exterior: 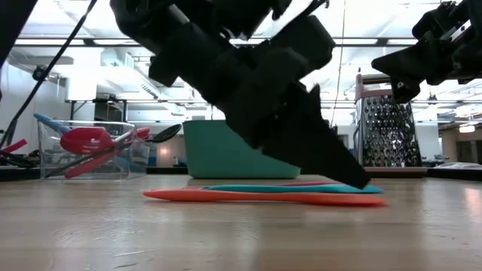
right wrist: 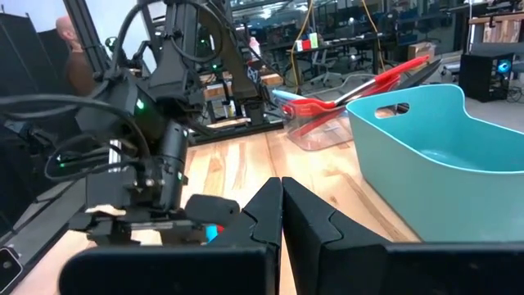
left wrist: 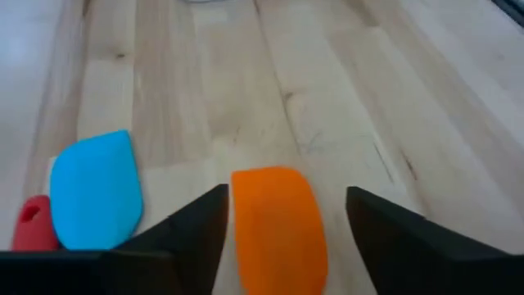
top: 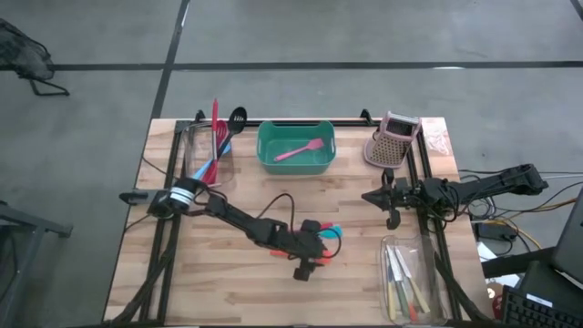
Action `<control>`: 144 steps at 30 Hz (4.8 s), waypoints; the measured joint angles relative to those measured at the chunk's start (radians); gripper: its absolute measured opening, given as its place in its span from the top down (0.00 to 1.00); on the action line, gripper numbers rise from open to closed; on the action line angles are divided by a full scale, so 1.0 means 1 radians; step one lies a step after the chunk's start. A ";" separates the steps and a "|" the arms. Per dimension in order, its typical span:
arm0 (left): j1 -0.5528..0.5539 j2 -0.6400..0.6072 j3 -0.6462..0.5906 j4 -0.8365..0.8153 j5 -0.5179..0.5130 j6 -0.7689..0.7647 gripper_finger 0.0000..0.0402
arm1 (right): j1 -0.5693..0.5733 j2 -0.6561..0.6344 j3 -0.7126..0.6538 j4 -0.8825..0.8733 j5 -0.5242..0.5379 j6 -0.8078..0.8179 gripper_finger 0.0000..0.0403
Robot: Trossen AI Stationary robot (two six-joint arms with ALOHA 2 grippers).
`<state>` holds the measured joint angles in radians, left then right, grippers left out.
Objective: Pick & Place Kitchen Items
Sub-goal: Put the orange spatula into the green bin, then put the blue spatula into the green bin
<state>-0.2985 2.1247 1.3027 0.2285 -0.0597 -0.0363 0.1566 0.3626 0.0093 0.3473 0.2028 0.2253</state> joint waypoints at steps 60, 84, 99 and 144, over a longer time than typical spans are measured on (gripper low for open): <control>0.250 -0.496 -0.001 -0.343 0.006 0.220 0.79 | 0.000 0.001 0.000 -0.001 0.000 0.000 0.98; 0.733 -0.358 0.001 -0.156 0.105 0.097 0.78 | 0.000 0.000 0.000 0.000 0.000 0.000 0.98; 0.701 -0.375 0.001 -0.212 0.088 -0.081 0.50 | 0.000 0.000 0.000 0.000 0.000 0.000 0.98; 0.135 0.097 0.084 0.082 -0.099 -0.031 0.45 | 0.000 0.000 0.000 0.000 0.000 0.000 0.98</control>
<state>-0.1636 2.2214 1.3862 0.3101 -0.1585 -0.0674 0.1562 0.3630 0.0093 0.3473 0.2031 0.2253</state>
